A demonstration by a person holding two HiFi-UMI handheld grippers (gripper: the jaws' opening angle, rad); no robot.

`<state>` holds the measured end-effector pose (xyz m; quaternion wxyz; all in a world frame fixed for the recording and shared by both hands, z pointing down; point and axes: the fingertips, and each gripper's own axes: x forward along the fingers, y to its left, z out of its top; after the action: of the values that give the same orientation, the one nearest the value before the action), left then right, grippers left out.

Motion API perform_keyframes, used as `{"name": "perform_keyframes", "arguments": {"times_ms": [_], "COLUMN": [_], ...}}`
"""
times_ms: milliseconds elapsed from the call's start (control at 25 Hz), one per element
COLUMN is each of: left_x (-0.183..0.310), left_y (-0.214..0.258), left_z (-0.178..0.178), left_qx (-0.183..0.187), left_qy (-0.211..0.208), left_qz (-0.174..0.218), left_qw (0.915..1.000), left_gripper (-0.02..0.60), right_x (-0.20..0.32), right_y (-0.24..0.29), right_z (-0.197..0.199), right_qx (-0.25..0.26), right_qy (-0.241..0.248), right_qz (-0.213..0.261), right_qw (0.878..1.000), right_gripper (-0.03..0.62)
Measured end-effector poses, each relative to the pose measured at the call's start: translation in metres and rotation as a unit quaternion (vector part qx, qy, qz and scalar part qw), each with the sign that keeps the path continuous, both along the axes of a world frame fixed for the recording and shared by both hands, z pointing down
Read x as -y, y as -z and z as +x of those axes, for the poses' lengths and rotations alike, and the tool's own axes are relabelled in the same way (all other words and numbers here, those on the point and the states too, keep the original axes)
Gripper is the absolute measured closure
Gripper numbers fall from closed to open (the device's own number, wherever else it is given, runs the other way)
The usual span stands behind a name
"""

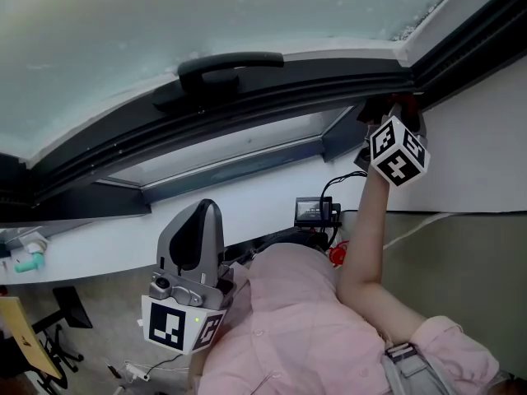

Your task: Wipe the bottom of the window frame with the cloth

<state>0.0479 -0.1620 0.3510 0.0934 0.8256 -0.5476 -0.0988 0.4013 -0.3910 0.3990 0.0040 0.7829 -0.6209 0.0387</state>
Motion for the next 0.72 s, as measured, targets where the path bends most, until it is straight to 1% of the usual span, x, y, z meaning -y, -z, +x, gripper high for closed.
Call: {"name": "perform_keyframes", "arguments": {"times_ms": [160,360,720], "left_x": [0.0,0.0,-0.014], "left_y": [0.0,0.0,0.0], "left_z": [0.001,0.007,0.004], "left_qx": [0.001,0.001,0.0], "left_qy": [0.003,0.0,0.014], "left_qz": [0.0,-0.001,-0.01], "left_qw": [1.0,1.0,0.9998], "left_gripper": [0.58,0.58,0.58], "right_x": [0.0,0.001,-0.004], "right_y": [-0.001,-0.001,-0.002], "right_z": [0.002,0.001,0.0], "right_qx": [-0.003,-0.006,-0.036], "right_qy": [0.0,0.012,0.07], "right_qz": [0.0,-0.002,-0.023], "right_qw": [1.0,1.0,0.997], "right_gripper": [0.549,0.549,0.54]}}
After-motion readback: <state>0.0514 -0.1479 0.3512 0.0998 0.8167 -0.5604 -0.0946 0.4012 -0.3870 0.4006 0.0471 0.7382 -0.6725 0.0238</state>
